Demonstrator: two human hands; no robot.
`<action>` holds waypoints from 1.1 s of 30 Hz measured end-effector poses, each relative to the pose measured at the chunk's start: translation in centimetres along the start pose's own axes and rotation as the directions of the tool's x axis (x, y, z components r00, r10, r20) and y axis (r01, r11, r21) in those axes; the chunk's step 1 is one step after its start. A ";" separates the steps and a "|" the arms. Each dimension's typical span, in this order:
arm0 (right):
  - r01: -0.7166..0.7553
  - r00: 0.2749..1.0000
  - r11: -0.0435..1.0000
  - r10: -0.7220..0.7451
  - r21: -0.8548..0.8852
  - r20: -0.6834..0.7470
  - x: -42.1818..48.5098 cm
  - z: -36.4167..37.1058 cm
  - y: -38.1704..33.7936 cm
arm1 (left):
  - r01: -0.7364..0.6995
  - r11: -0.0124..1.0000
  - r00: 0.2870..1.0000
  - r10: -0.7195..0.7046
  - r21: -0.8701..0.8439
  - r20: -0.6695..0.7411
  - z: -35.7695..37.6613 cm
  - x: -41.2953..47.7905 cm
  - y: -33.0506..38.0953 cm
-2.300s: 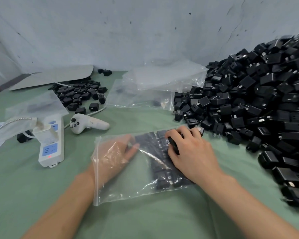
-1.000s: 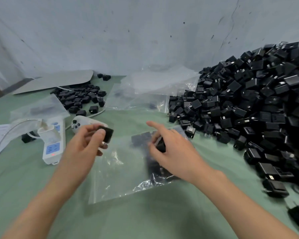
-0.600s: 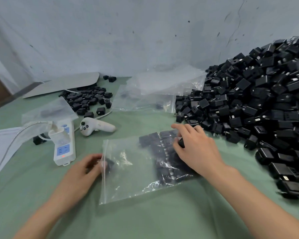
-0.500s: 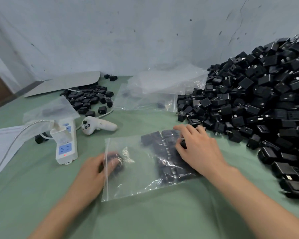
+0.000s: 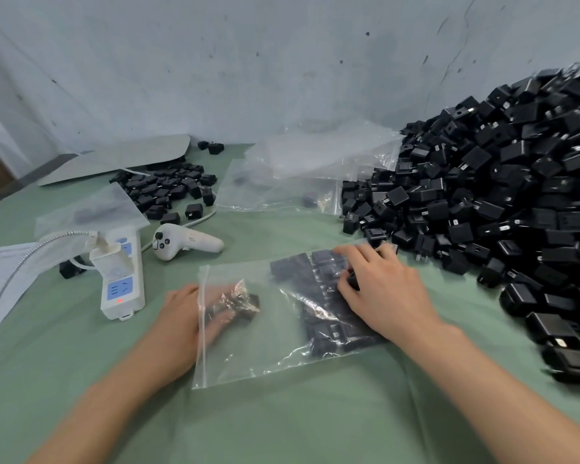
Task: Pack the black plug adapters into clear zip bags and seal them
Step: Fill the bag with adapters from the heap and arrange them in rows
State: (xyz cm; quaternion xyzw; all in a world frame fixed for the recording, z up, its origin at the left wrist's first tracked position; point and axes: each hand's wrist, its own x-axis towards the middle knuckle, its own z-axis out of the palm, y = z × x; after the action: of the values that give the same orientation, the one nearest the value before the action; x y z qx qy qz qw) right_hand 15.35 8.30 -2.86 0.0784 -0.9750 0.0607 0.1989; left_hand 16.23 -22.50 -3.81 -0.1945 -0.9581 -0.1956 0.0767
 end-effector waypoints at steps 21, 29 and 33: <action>0.030 0.997 1.000 -0.031 -0.003 -0.065 0.2 0.2 0.0 | -0.211 0.975 0.968 0.198 -0.072 -0.154 1.8 5.2 3.9; 0.023 0.998 1.000 -0.023 0.001 -0.056 0.1 0.2 0.1 | -0.064 0.997 0.989 0.068 0.040 -0.131 3.2 5.5 3.0; 0.023 0.998 1.000 -0.023 -0.007 -0.052 0.1 0.1 0.0 | -0.039 0.999 0.994 0.042 0.023 -0.105 3.0 5.6 3.1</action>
State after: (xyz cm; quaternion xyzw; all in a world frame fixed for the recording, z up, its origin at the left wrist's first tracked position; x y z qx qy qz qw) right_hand 15.18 8.31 -2.92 0.0874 -0.9687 0.0575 0.2250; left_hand 12.14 -16.77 -4.25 -0.2025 -0.9506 -0.1938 0.1332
